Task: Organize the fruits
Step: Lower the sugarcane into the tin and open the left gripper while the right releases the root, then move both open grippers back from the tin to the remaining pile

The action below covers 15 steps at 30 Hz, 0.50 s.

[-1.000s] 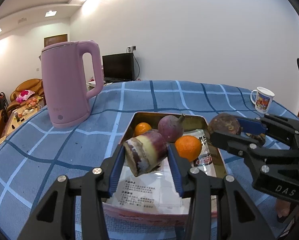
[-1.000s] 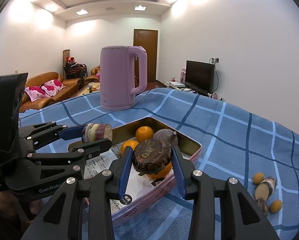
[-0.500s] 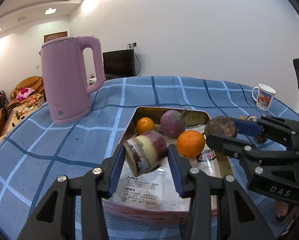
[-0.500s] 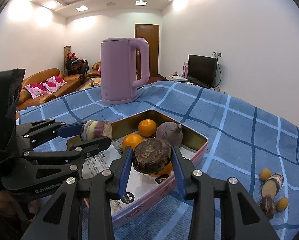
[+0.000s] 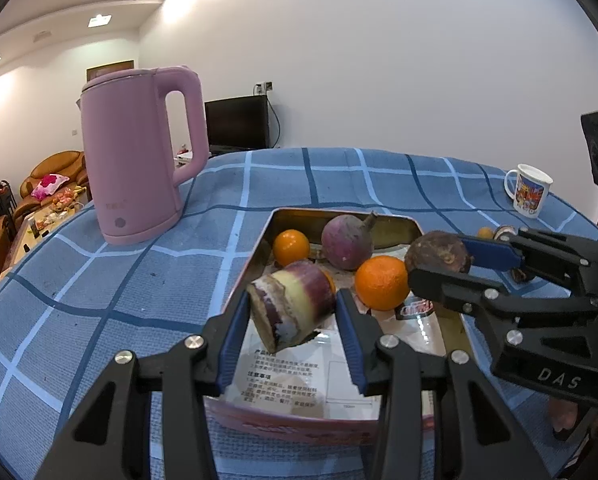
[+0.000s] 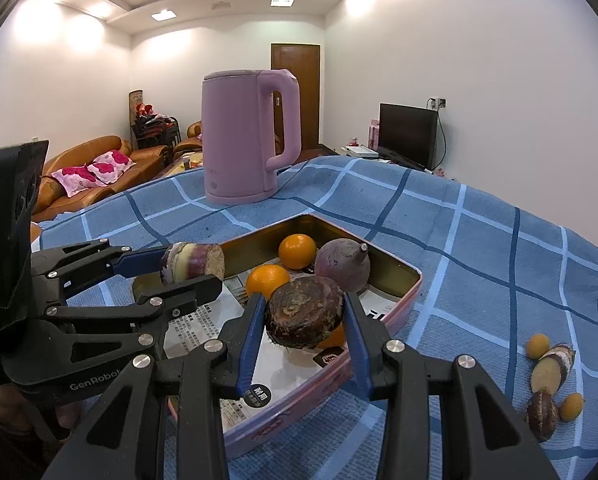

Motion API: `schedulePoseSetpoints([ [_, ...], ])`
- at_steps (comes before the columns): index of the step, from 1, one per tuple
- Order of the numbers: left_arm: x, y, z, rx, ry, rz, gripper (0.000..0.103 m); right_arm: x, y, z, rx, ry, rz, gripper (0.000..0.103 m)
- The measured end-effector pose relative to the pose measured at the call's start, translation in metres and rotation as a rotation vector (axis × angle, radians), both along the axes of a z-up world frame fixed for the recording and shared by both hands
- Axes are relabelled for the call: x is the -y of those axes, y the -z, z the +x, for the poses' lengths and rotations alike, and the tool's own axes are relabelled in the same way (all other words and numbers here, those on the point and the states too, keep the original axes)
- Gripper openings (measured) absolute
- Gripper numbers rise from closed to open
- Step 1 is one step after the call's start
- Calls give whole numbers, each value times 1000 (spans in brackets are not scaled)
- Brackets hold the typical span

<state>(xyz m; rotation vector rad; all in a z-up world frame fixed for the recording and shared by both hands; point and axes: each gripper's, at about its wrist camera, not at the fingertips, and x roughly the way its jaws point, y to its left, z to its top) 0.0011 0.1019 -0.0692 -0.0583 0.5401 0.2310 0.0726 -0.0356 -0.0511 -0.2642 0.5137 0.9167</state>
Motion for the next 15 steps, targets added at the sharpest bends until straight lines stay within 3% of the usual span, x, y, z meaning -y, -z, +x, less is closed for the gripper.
schedulePoseSetpoints([
  [7,0,-1,0,1,0,1,47,-5,3,1,-17,-24,-18,41],
  [10,4,-1,-2,12,1,12,52,-7,4,1,-22,-33,-30,42],
  [15,4,0,-3,10,0,14,55,-3,3,5,-37,-19,-15,53],
])
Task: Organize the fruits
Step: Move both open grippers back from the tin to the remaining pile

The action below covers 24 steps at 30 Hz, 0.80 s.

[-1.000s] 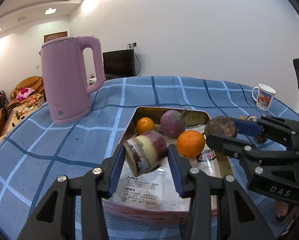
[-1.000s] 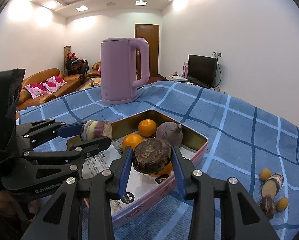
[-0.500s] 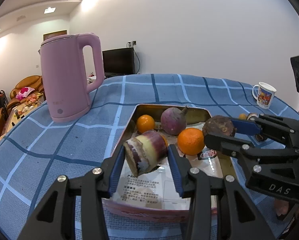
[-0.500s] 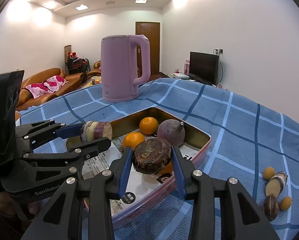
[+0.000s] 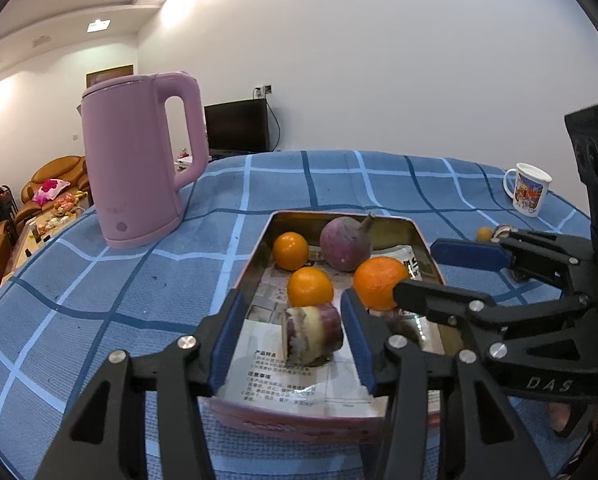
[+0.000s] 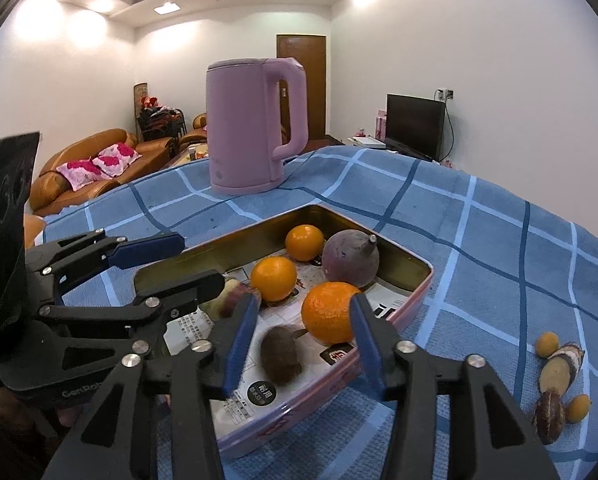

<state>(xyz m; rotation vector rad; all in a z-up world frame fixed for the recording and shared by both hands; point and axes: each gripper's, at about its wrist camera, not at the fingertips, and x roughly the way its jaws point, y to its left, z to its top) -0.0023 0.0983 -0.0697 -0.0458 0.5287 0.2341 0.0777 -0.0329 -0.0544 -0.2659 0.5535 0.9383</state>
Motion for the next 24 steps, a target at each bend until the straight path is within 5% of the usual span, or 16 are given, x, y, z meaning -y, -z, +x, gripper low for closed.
schedulePoseSetpoints([
  [10,22,-20,-3,60,26,18,81,36,-14,3,63,115,57,61],
  [17,76,-42,14,81,143,52,94,117,-23,33,53,345,66,62],
  [24,138,-49,62,18,292,14,94,194,-2,81,-53,602,-8,62],
])
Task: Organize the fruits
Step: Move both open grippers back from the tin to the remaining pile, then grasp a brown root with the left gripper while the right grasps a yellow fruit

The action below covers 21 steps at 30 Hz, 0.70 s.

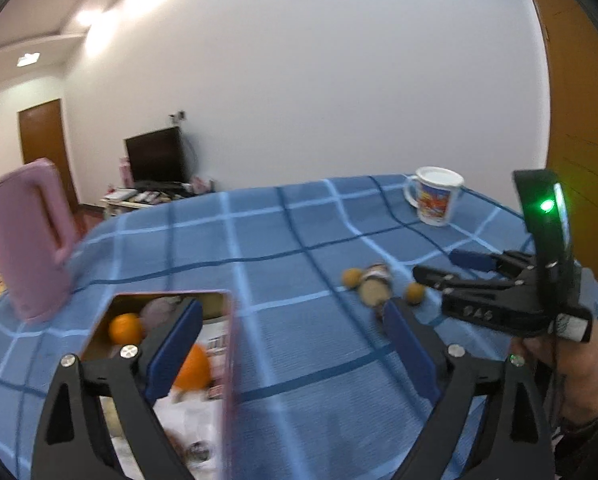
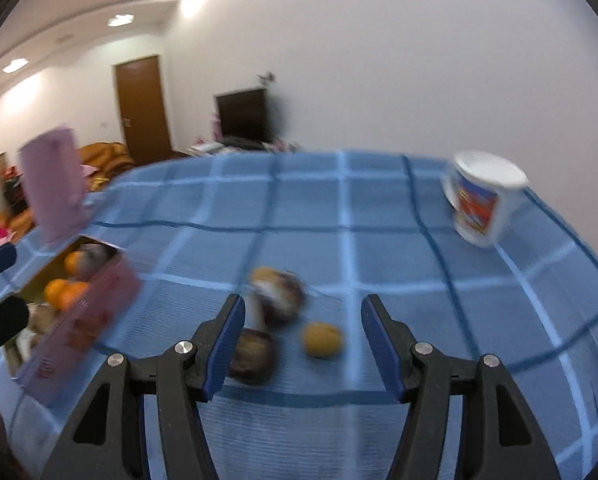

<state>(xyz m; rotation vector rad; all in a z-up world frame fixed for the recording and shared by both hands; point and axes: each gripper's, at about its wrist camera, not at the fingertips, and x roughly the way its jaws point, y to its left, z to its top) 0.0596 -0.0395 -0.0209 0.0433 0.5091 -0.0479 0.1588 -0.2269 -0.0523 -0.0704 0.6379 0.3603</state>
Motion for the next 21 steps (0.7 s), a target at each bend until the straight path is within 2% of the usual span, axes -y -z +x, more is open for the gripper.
schedulePoseSetpoints([
  [5,28,14,34,-49,26,30,90,13,15,20,-104,-3,-2,62],
  [7,33,23,46,-78,25,44,89,11,16,24,-113,-9,-21,62],
  [12,34,38,61,-136,34,22,89,1,27,36,-190,-52,-36,59],
  [15,34,44,65,-155,39,21,88,-1,35,46,-246,-71,-39,43],
  [16,34,45,65,-162,44,12,86,0,36,47,-255,-72,-34,32],
  [17,35,46,66,-169,51,4,83,1,37,48,-256,-73,-25,32],
  [21,43,49,69,-181,79,-6,83,11,31,43,-229,-50,11,32],
])
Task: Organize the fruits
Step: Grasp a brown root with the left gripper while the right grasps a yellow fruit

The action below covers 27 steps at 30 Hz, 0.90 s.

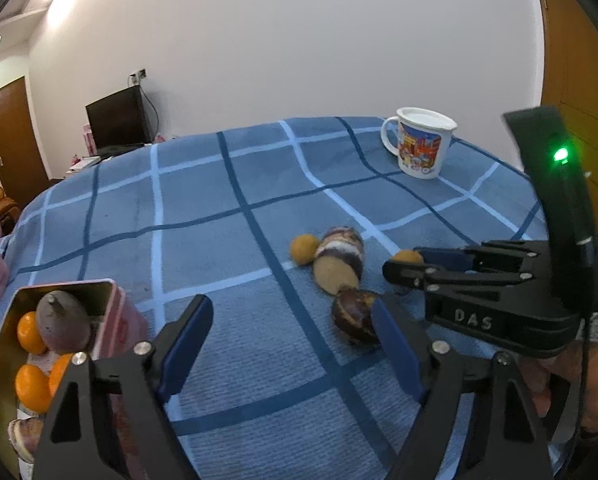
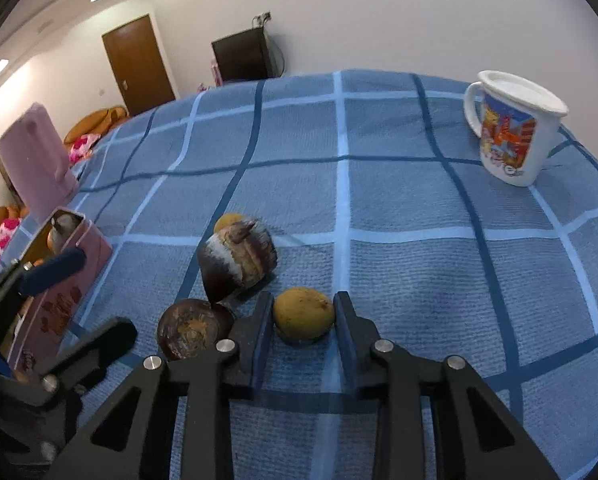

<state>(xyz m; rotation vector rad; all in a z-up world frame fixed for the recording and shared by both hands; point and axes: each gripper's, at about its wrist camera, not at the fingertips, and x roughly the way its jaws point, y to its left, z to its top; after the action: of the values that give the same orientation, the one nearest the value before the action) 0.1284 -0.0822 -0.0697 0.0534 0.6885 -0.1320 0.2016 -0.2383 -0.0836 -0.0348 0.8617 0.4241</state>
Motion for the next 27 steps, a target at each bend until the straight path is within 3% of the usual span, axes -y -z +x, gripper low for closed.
schedulePoseSetpoints([
  [3,8,2,3,-12,26,-10,82,10,-5,-8,37,41,7,32],
  [8,30,8,12,-56,94,-6,71,18,-12,-19,80,79,16,32],
  [13,42,18,25,-135,133,0,47,17,-13,-20,89,75,2,32],
  [20,33,19,26,-135,117,-49,45,17,-16,-24,113,55,28,32],
  [27,26,9,16,-64,91,-65,45,15,-23,-34,168,19,51,32],
])
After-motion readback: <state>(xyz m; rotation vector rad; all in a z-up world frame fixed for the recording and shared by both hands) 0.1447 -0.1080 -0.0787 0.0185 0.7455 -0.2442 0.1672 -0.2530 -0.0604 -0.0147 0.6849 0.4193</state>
